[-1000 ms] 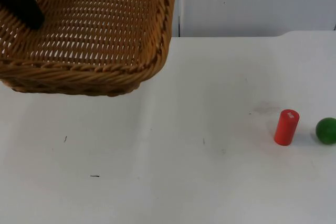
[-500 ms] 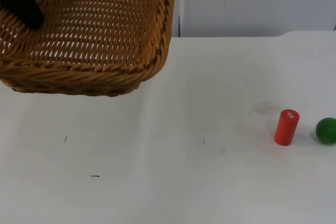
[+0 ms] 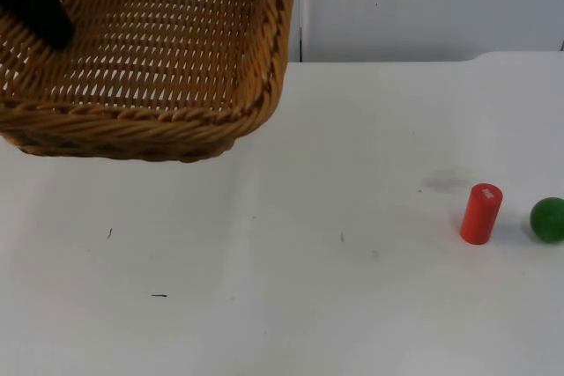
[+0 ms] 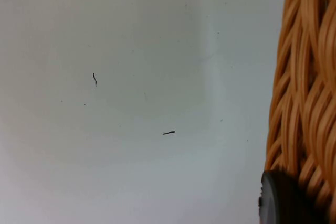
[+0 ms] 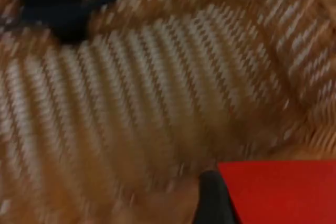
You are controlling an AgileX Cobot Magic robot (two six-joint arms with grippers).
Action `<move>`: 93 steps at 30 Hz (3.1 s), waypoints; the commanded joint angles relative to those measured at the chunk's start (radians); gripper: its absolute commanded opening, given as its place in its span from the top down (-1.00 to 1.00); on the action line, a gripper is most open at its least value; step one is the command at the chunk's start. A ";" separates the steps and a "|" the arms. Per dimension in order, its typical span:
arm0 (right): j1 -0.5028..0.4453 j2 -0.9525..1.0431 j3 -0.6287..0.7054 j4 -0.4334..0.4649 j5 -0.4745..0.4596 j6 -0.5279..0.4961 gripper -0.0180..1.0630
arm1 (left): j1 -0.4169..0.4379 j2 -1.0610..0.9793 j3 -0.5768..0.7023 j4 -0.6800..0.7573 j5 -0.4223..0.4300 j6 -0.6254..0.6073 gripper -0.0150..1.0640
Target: Pick up the basket with the left hand and place the object to the left of the red cylinder into the basket with the right hand.
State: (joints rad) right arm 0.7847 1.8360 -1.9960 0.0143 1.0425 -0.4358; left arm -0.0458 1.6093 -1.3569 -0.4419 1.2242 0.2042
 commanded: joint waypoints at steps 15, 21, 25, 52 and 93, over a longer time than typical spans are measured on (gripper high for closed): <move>0.008 0.234 -0.257 0.037 -0.055 0.062 0.97 | -0.002 -0.006 -0.001 -0.017 -0.003 0.003 0.98; 0.008 0.269 -0.257 0.079 -0.090 0.062 0.97 | -0.002 -0.006 -0.001 -0.017 -0.003 0.003 0.98; 0.008 0.276 -0.257 0.076 -0.088 0.062 0.97 | -0.002 -0.006 -0.001 -0.017 -0.003 0.003 0.98; 0.008 0.311 -0.257 0.065 -0.027 0.063 -0.14 | -0.002 -0.006 -0.001 -0.019 -0.003 0.012 0.98; 0.006 -0.013 -0.107 0.074 0.051 0.088 -0.46 | -0.002 -0.006 -0.001 -0.011 -0.003 0.017 0.98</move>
State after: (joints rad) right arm 0.7847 1.8413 -2.1211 0.0790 1.1149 -0.3509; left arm -0.0458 1.6135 -1.3569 -0.4270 1.2266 0.2112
